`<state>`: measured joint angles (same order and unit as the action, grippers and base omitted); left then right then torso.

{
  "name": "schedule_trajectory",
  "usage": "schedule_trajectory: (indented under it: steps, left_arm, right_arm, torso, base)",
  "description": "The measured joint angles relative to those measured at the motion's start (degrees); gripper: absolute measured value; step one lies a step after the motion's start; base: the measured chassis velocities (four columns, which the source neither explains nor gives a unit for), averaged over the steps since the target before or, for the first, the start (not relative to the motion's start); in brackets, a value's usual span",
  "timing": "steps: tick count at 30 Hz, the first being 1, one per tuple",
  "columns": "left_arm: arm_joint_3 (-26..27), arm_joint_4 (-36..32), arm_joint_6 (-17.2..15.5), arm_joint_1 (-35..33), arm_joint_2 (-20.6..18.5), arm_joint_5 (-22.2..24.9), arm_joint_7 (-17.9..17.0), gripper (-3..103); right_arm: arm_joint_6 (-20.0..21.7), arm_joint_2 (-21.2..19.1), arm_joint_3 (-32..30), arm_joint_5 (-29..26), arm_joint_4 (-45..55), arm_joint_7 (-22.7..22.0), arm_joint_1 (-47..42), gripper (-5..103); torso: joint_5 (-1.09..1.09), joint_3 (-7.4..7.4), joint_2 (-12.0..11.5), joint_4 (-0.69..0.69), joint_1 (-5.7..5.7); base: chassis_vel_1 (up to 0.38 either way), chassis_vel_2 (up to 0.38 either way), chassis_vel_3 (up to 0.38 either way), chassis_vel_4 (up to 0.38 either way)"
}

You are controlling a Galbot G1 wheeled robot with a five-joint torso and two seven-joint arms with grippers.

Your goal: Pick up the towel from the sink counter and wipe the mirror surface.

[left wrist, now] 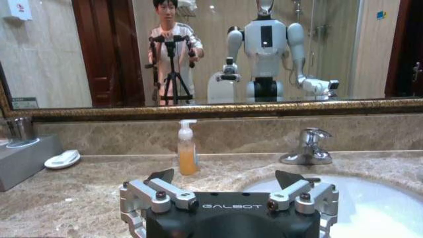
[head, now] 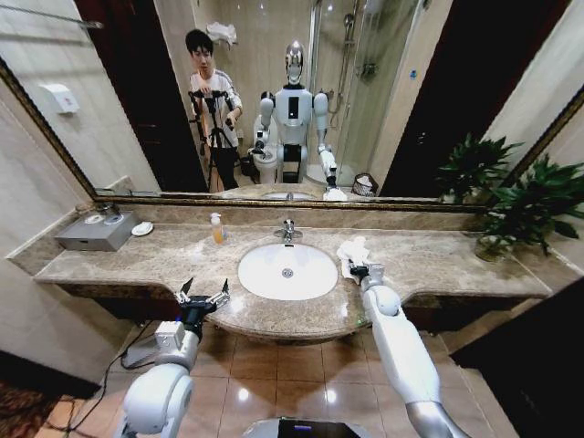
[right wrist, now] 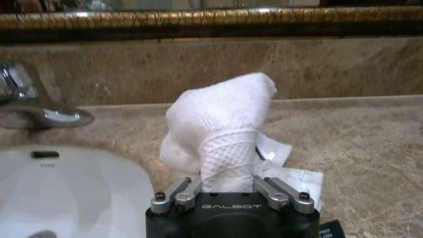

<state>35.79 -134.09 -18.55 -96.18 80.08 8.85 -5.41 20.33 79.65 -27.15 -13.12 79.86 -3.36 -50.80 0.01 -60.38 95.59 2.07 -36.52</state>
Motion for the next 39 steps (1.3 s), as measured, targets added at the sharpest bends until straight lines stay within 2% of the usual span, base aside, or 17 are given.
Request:
schedule_trajectory:
  steps: [1, 4, 10, 14, 20, 23, 30, 39]
  left_arm:
    - [0.0, 0.0, 0.0, 0.0, 0.0, 0.0, 0.0, 100]
    - [0.0, 0.0, 0.0, 0.0, 0.0, 0.0, 0.0, 100]
    - [0.0, 0.0, 0.0, 0.0, 0.0, 0.0, 0.0, 100]
    - [0.0, 0.0, 0.0, 0.0, 0.0, 0.0, 0.0, 100]
    - [0.0, 0.0, 0.0, 0.0, 0.0, 0.0, 0.0, 100]
    - [0.0, 0.0, 0.0, 0.0, 0.0, 0.0, 0.0, 100]
    - [0.0, 0.0, 0.0, 0.0, 0.0, 0.0, 0.0, 100]
    - [0.0, 0.0, 0.0, 0.0, 0.0, 0.0, 0.0, 100]
  right_arm:
    - [0.0, 0.0, 0.0, 0.0, 0.0, 0.0, 0.0, 24]
    - [-1.9, -0.4, -0.2, -2.5, 4.7, -0.5, -2.5, 10]
    - [-3.8, -1.0, -1.5, -5.1, 15.4, -0.1, -7.5, 10]
    - [-4.1, -0.2, -2.8, -6.4, 26.9, 0.1, -12.6, 10]
    - [-4.0, 2.1, -3.8, -6.1, 36.4, 0.9, -19.4, 10]
    - [-5.2, 3.8, -4.8, -4.0, 40.9, 2.6, -24.9, 10]
    - [-7.5, 5.4, -6.0, -1.4, 45.2, 5.4, -30.0, 10]
    - [-8.1, 6.1, -5.6, -0.3, 45.5, 6.1, -30.5, 10]
  torso:
    - [0.0, 0.0, 0.0, 0.0, 0.0]
    - [0.0, 0.0, 0.0, 0.0, 0.0]
    - [-0.02, 0.0, 0.0, -0.02, 0.0]
    - [-0.02, 0.01, 0.0, -0.01, 0.0]
    - [-0.01, 0.01, 0.0, -0.01, 0.01]
    - [-0.01, 0.01, 0.0, -0.01, 0.01]
    - [-0.02, 0.01, 0.0, -0.02, 0.01]
    - [-0.02, 0.01, 0.0, -0.01, 0.01]
  base:
    - [0.0, 0.0, 0.0, 0.0]
    - [0.0, 0.0, 0.0, 0.0]
    - [0.0, 0.0, 0.0, 0.0]
    - [0.0, 0.0, 0.0, 0.0]
    - [0.0, 0.0, 0.0, 0.0]
    - [0.0, 0.0, 0.0, 0.0]
    - [0.0, 0.0, 0.0, 0.0]
    - [0.0, 0.0, 0.0, 0.0]
